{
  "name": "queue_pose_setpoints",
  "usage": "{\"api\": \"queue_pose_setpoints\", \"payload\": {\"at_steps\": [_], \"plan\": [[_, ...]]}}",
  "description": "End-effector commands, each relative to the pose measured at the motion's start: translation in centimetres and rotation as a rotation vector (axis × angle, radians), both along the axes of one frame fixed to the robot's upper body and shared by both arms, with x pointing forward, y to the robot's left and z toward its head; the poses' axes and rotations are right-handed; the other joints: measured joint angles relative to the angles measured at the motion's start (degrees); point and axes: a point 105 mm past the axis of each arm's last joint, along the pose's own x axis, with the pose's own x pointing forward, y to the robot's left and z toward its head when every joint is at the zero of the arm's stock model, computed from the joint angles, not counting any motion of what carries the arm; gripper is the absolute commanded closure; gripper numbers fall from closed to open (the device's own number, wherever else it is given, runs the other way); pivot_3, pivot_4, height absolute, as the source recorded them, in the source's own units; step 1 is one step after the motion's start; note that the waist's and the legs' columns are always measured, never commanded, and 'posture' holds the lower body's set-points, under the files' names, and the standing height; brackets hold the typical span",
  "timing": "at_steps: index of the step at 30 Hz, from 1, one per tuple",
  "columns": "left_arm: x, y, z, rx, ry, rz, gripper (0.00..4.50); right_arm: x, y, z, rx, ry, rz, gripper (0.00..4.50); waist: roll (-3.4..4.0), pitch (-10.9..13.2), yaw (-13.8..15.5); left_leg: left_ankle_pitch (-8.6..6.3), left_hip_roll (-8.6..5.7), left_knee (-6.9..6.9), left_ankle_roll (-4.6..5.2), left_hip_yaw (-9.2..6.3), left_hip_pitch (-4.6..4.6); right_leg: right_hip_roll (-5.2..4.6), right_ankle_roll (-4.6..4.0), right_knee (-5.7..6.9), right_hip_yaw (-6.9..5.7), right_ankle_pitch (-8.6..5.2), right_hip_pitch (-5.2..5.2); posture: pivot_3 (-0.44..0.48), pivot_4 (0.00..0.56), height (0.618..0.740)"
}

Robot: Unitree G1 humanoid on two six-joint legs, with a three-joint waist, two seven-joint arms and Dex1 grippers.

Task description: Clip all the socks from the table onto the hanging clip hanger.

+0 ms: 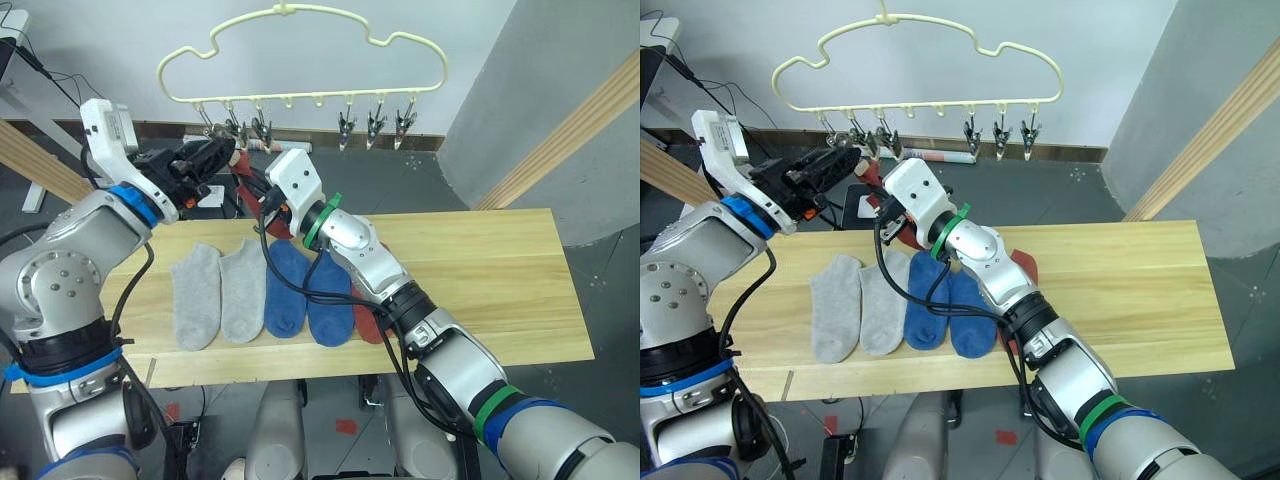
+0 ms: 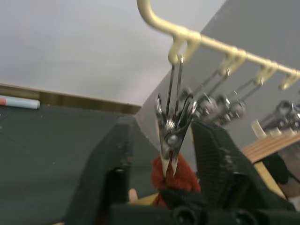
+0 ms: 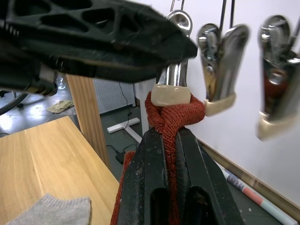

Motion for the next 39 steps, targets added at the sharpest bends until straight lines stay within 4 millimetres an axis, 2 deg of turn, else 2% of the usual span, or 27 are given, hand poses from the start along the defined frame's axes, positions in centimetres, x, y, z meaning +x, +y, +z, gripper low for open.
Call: {"api": "queue_pose_setpoints", "payload": {"at_steps": [1,7,10,15,20,22,25,27,28,31,36,39], "plan": [[-0.9,-0.1,1.2,0.063,-0.077,0.001,2.23,-4.0,4.5,2.1,0.114,0.016,0.144,3.67,-0.01,0.00,0.06,0.00,-0.01,0.00,0.00,0.00,0.00,0.00,0.00,0.00,0.02,0.00,0.00,0.067,0.441,0.740],[-1.0,0.1,1.1,0.123,-0.113,0.018,2.23,-3.5,4.3,0.7,0.020,0.015,0.118,1.64,-0.01,0.00,0.16,0.00,-0.01,0.00,0.00,0.01,0.00,0.00,0.00,0.02,0.02,0.00,-0.01,0.064,0.445,0.740],[-1.1,0.9,0.8,0.192,-0.159,0.038,2.23,-3.3,2.6,-0.8,-0.053,0.029,0.099,1.64,-0.01,0.00,0.15,0.00,0.00,-0.01,0.00,0.04,-0.01,0.00,0.00,0.02,0.05,0.00,-0.07,0.050,0.448,0.740],[-1.1,1.6,-0.1,0.256,-0.184,0.058,2.23,-4.2,-0.5,-2.2,-0.125,0.052,0.095,1.64,0.00,0.00,0.61,0.00,-0.01,-0.07,-0.01,0.03,-0.05,0.00,0.00,-0.03,0.06,-0.01,-0.09,0.038,0.452,0.740],[-2.3,0.2,-1.1,0.391,-0.238,-0.034,2.23,-5.6,-4.7,-2.4,-0.158,0.055,0.087,1.64,0.00,0.00,0.80,0.01,-0.05,0.02,0.01,-0.02,-0.10,-0.02,0.29,0.03,0.04,-0.18,-0.09,0.036,0.455,0.740],[-3.0,-0.4,-1.9,0.454,-0.253,-0.087,2.23,-5.8,-6.9,-2.3,-0.177,0.046,0.063,1.64,0.00,0.00,0.74,0.03,-0.03,0.00,-0.03,-0.04,-0.09,-0.01,0.31,0.07,0.03,-0.19,-0.10,0.039,0.455,0.740],[-3.3,-0.6,-2.5,0.489,-0.269,-0.106,2.23,-5.9,-8.8,-2.3,-0.202,0.047,0.041,1.64,0.00,0.00,0.75,0.04,-0.02,-0.02,-0.04,-0.03,-0.07,-0.01,0.32,0.08,0.04,-0.19,-0.11,0.042,0.456,0.740],[-3.4,-0.7,-3.0,0.526,-0.271,-0.111,2.23,-5.5,-10.9,-2.2,-0.216,0.059,0.002,1.26,0.00,0.00,0.62,0.05,-0.02,-0.03,-0.05,-0.03,-0.08,0.00,0.32,0.10,0.04,-0.19,-0.14,0.040,0.455,0.740],[-3.4,-0.5,-3.3,0.540,-0.269,-0.102,2.05,-5.4,-12.0,-2.1,-0.225,0.064,-0.019,1.06,0.01,0.00,0.65,0.06,-0.01,-0.04,-0.05,-0.01,-0.07,0.01,0.32,0.11,0.06,-0.19,-0.15,0.040,0.455,0.740],[-3.4,-0.5,-3.7,0.553,-0.275,-0.094,1.38,-5.6,-14.3,-2.1,-0.251,0.082,-0.058,0.03,0.01,0.00,0.71,0.06,-0.03,-0.05,-0.05,-0.01,-0.08,0.01,0.33,0.09,0.08,-0.20,-0.14,0.038,0.459,0.740],[-3.1,-0.4,-3.9,0.538,-0.297,-0.002,0.03,-6.5,-16.3,-1.8,-0.274,0.089,-0.084,0.00,0.01,0.01,0.65,0.05,-0.02,-0.07,-0.04,0.00,-0.10,0.02,0.33,0.04,0.09,-0.20,-0.15,0.034,0.469,0.740],[-3.5,-0.8,-4.4,0.519,-0.287,-0.002,0.03,-7.1,-17.4,-1.8,-0.273,0.097,-0.102,0.00,0.01,0.01,0.68,0.05,-0.03,-0.07,-0.04,0.00,-0.12,0.02,0.34,0.02,0.10,-0.20,-0.15,0.031,0.472,0.740]]}}
